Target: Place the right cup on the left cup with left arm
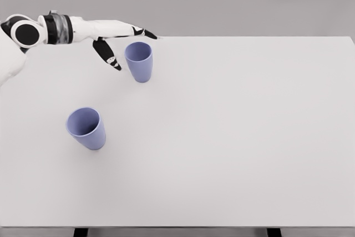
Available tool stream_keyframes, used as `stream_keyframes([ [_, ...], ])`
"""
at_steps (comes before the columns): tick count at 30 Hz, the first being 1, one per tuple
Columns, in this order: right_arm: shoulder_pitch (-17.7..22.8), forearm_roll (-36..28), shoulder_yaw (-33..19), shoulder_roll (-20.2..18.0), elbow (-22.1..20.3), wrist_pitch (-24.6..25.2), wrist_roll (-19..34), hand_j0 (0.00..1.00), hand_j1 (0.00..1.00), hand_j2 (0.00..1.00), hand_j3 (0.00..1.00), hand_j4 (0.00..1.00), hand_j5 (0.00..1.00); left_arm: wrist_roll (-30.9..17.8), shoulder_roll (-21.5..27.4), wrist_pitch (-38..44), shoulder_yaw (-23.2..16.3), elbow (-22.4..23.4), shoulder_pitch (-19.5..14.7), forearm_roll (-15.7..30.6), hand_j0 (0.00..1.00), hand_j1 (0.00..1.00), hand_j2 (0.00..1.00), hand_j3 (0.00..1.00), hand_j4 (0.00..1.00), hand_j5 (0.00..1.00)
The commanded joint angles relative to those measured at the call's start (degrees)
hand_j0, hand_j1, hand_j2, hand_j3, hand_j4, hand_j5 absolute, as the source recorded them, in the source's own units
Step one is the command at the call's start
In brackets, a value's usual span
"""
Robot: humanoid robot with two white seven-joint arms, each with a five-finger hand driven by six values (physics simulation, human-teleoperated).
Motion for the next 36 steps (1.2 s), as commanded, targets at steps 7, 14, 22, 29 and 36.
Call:
stream_keyframes([
  [7,0.0,0.0,0.0,0.0,0.0,0.0,0.0,1.0,1.0,1.0,1.0,1.0,1.0,0.0,-3.5,0.2,2.0,3.9,0.0,-4.4,1.0,1.0,1.0,1.0,1.0,1.0],
  [14,0.0,0.0,0.0,0.0,0.0,0.0,0.0,1.0,1.0,1.0,1.0,1.0,1.0,0.0,-5.6,0.2,4.0,4.8,0.2,-8.3,1.0,1.0,1.0,1.0,1.0,1.0],
  [22,0.1,0.0,0.0,0.0,0.0,0.0,0.0,1.0,1.0,1.0,1.0,1.0,1.0,0.0,-6.0,0.2,4.1,5.5,0.5,-8.3,1.0,1.0,1.0,1.0,1.0,1.0],
  [29,0.1,0.0,0.0,0.0,0.0,0.0,0.0,1.0,1.0,1.0,1.0,1.0,1.0,0.0,-5.9,0.2,4.0,5.5,0.5,-8.4,1.0,1.0,1.0,1.0,1.0,1.0],
  [36,0.0,0.0,0.0,0.0,0.0,0.0,0.0,1.0,1.0,1.0,1.0,1.0,1.0,0.0,-5.9,0.2,4.1,5.3,1.3,-8.6,0.71,0.71,0.71,0.71,0.71,0.71],
])
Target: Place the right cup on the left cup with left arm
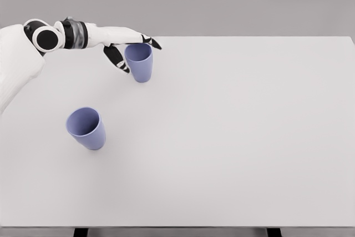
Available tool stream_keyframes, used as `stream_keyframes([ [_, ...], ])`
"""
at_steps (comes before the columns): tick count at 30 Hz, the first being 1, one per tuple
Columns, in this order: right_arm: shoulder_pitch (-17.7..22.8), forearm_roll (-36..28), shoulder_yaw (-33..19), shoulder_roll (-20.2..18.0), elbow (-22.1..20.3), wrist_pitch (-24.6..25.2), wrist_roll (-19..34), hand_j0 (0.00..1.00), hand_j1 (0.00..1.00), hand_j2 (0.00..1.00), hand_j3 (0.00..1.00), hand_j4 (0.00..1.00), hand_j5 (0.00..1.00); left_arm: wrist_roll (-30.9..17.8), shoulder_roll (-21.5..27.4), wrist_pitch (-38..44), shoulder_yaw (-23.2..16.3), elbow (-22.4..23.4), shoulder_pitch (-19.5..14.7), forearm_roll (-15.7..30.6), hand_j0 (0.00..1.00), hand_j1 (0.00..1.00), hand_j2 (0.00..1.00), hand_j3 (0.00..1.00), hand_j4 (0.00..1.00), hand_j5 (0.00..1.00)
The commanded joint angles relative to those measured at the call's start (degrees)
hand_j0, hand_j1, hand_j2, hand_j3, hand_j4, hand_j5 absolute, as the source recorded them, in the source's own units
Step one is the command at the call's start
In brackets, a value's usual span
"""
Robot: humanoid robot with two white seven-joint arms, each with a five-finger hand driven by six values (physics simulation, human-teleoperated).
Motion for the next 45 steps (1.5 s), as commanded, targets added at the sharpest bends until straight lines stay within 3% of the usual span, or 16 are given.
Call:
stream_keyframes([
  [1,0.0,0.0,0.0,0.0,0.0,0.0,0.0,1.0,1.0,1.0,1.0,1.0,1.0,0.0,0.0,0.1,0.3,-0.1,0.0,0.5,0.65,0.65,0.65,0.65,0.65,0.65],
  [3,0.0,0.0,0.0,0.0,0.0,0.0,0.0,1.0,1.0,1.0,1.0,1.0,1.0,0.0,0.2,0.1,0.7,-0.2,0.1,0.6,0.58,0.58,0.58,0.58,0.58,0.58],
  [10,0.0,0.0,0.0,0.0,0.0,0.0,0.0,1.0,1.0,1.0,1.0,1.0,1.0,0.0,1.2,0.1,1.3,-1.5,0.9,0.9,0.57,0.57,0.57,0.57,0.57,0.57],
  [12,0.0,0.0,0.0,0.0,0.0,0.0,0.0,1.0,1.0,1.0,1.0,1.0,1.0,0.0,2.8,0.1,1.4,-5.8,1.1,1.9,0.57,0.57,0.57,0.57,0.57,0.57],
  [17,0.0,0.0,0.0,0.0,0.0,0.0,0.0,1.0,1.0,1.0,1.0,1.0,1.0,0.0,7.9,0.1,1.2,-11.7,1.1,6.5,0.55,0.55,0.55,0.55,0.55,0.55],
  [26,0.0,0.0,0.0,0.0,0.0,0.0,0.0,1.0,1.0,1.0,1.0,1.0,1.0,0.0,23.7,0.1,0.3,-30.4,2.3,17.2,0.55,0.55,0.55,0.55,0.55,0.55],
  [36,0.1,0.0,0.0,0.0,0.0,0.0,0.0,1.0,1.0,1.0,1.0,1.0,1.0,0.0,48.9,0.1,0.1,-53.3,3.9,31.6,0.56,0.56,0.56,0.56,0.56,0.56],
  [40,0.0,0.0,0.0,0.0,0.0,0.0,0.0,1.0,1.0,1.0,1.0,1.0,1.0,0.0,54.5,0.1,0.2,-57.4,5.1,33.5,0.56,0.56,0.56,0.56,0.56,0.56],
  [45,0.0,0.0,0.0,0.0,0.0,0.0,0.0,1.0,1.0,1.0,1.0,1.0,1.0,0.0,56.4,0.1,0.2,-58.7,7.5,33.7,0.56,0.56,0.56,0.56,0.56,0.56],
])
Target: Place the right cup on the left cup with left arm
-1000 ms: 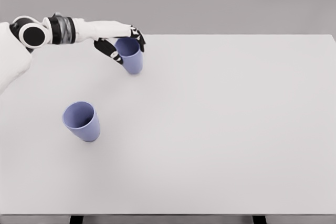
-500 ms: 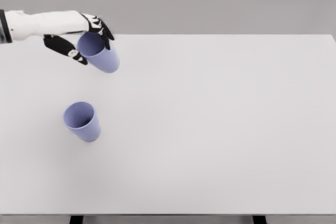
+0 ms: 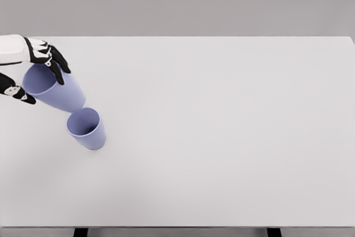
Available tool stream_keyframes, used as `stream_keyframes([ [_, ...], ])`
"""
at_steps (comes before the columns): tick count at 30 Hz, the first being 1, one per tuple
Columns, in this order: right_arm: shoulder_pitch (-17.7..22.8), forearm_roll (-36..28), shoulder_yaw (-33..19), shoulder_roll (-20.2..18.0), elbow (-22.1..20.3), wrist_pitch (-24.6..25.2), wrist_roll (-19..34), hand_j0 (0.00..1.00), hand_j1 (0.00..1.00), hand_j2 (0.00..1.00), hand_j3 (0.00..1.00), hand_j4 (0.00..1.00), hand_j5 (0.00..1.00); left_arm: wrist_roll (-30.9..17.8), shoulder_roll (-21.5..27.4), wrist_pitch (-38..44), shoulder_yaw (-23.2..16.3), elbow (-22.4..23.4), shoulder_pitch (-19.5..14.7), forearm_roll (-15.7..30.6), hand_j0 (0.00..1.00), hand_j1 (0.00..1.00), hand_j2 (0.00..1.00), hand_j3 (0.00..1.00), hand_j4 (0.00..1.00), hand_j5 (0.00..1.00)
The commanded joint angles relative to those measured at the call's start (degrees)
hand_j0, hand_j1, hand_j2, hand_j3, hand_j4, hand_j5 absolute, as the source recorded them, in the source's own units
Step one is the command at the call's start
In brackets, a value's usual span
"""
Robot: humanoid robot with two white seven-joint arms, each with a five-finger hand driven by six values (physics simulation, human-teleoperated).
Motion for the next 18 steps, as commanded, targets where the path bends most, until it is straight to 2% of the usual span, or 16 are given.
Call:
stream_keyframes([
  [1,0.0,0.0,0.0,0.0,0.0,0.0,0.0,1.0,1.0,1.0,1.0,1.0,1.0,0.1,1.2,0.2,0.2,-0.9,0.1,0.8,0.56,0.56,0.56,0.56,0.56,0.56],
  [9,-0.1,0.0,0.0,0.0,0.0,0.0,0.0,1.0,1.0,1.0,1.0,1.0,1.0,0.1,-1.3,0.2,0.2,-1.0,1.0,-0.9,0.56,0.56,0.56,0.56,0.56,0.56],
  [18,-0.1,0.0,0.0,0.0,0.0,0.0,0.0,1.0,1.0,1.0,1.0,1.0,1.0,0.1,-1.0,0.2,0.3,-1.4,3.0,-0.9,0.56,0.56,0.56,0.56,0.56,0.56],
])
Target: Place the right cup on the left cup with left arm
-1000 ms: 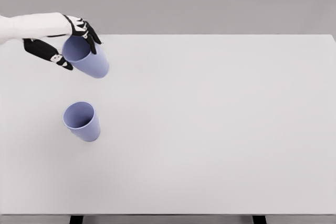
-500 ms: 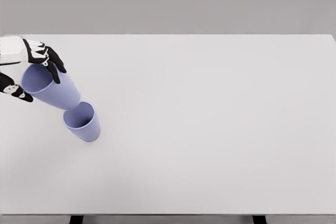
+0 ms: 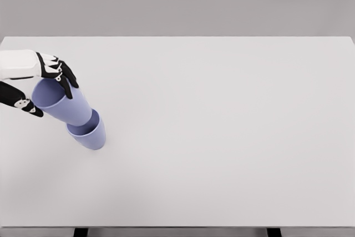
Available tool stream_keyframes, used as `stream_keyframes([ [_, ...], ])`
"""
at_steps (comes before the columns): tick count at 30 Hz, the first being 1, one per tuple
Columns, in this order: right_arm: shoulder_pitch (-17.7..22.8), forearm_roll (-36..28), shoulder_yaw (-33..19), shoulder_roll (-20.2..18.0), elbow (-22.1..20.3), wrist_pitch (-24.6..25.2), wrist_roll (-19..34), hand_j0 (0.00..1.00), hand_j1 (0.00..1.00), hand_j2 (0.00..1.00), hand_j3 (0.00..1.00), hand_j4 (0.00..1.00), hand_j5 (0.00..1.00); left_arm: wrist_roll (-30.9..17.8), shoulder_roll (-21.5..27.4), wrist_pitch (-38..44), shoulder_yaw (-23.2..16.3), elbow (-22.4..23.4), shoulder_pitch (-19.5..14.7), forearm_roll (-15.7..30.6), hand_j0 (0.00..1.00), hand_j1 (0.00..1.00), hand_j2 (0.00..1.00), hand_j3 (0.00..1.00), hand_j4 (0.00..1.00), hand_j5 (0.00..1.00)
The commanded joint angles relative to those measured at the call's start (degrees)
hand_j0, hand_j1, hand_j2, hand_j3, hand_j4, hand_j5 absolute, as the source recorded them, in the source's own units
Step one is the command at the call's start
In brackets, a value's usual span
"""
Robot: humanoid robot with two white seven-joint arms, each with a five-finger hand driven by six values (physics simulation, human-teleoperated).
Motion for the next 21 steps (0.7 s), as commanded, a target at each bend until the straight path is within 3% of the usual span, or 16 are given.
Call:
stream_keyframes([
  [1,0.0,0.0,0.0,0.0,0.0,0.0,0.0,1.0,1.0,1.0,1.0,1.0,1.0,0.0,0.0,0.2,0.2,-0.1,0.0,0.4,0.56,0.56,0.56,0.56,0.56,0.56],
  [21,0.0,0.0,0.0,0.0,0.0,0.0,0.0,1.0,1.0,1.0,1.0,1.0,1.0,0.0,-1.1,0.2,0.2,0.7,0.7,-1.1,0.56,0.56,0.56,0.56,0.56,0.56],
])
